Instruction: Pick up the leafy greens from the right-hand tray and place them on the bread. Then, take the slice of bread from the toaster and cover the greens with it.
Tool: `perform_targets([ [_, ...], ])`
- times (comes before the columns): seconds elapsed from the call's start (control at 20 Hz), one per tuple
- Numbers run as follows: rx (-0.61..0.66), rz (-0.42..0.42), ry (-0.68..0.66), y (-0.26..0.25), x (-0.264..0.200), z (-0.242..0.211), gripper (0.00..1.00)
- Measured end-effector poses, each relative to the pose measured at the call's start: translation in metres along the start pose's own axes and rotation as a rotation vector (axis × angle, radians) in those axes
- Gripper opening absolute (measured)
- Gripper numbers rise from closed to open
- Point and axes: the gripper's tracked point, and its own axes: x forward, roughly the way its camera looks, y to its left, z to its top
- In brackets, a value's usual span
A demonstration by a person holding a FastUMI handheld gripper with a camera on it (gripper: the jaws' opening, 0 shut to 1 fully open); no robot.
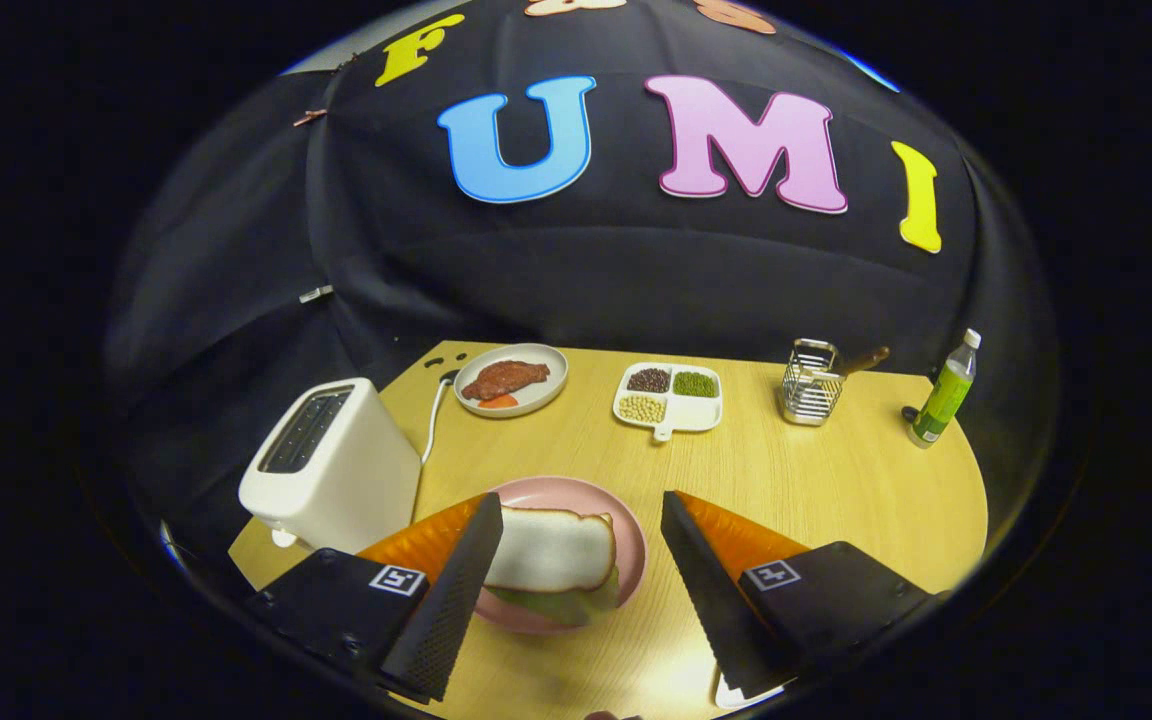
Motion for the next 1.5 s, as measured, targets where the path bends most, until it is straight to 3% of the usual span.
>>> perform_targets([
  [0.85,-0.144,0.016,-0.303,-0.005,-0.145,0.125,0.99],
  [1.25,-0.154,-0.022,-0.464,-0.017,-0.215,0.157,0.96],
  [1.5,-0.137,-0.053,-0.494,-0.03,-0.233,0.159,0.96],
])
